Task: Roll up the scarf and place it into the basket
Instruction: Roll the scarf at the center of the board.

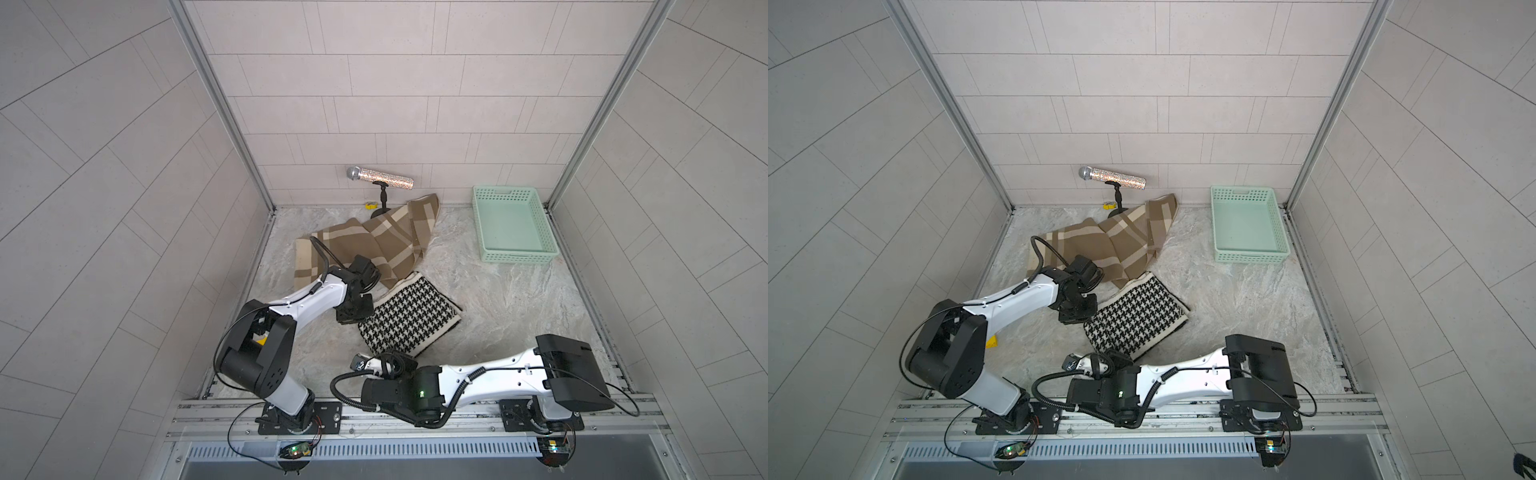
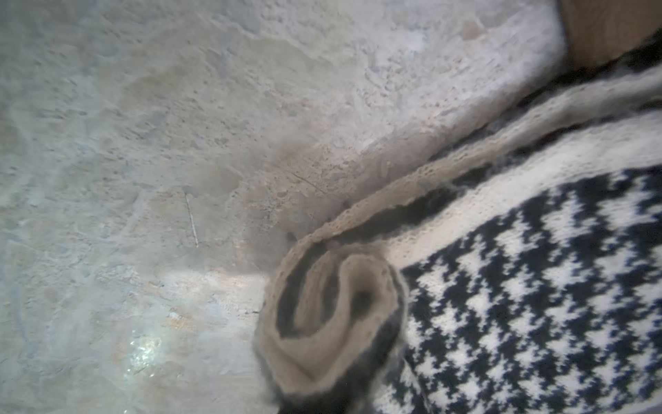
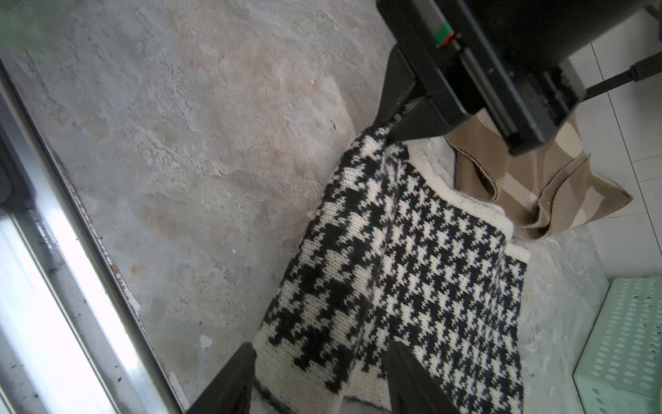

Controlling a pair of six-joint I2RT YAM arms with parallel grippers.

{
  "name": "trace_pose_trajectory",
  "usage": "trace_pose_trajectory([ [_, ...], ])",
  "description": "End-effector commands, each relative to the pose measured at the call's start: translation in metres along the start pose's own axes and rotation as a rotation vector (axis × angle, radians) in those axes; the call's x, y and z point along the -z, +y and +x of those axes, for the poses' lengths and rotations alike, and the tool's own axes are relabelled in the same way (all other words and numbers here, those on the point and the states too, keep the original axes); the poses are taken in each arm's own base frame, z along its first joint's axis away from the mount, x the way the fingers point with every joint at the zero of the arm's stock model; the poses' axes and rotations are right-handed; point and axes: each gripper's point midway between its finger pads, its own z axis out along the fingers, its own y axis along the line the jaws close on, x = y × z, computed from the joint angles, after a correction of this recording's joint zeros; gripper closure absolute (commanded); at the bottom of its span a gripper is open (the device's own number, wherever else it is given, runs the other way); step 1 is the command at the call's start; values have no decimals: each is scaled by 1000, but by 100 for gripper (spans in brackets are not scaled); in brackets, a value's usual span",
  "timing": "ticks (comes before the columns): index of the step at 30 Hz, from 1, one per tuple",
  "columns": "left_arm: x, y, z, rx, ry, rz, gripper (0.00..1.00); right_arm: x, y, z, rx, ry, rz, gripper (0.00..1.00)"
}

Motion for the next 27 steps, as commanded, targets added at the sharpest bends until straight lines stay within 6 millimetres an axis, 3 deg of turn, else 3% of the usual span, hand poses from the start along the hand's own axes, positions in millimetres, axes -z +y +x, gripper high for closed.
trace_pose_trajectory([
  [1,5,4,1,-15,20,-30,100,-4,-6,-7,-13,-21,15,39],
  [7,4,-1,0,-24,30,-13,100,-31,8,5,-23,42,-29,43],
  [10,4,0,0,-25,32,-11,100,-44,7,16,-40,87,-26,43],
  [21,3,-5,-1,7,53,60,100,-80,34,62,-3,237,-54,40],
  [23,5,-5,-2,12,55,77,100,-83,33,71,-9,263,-47,48],
  [26,11,-7,-5,20,51,115,100,-84,24,80,-57,286,-31,74],
  [27,14,-7,-6,22,47,129,100,-84,20,82,-83,290,-30,79],
])
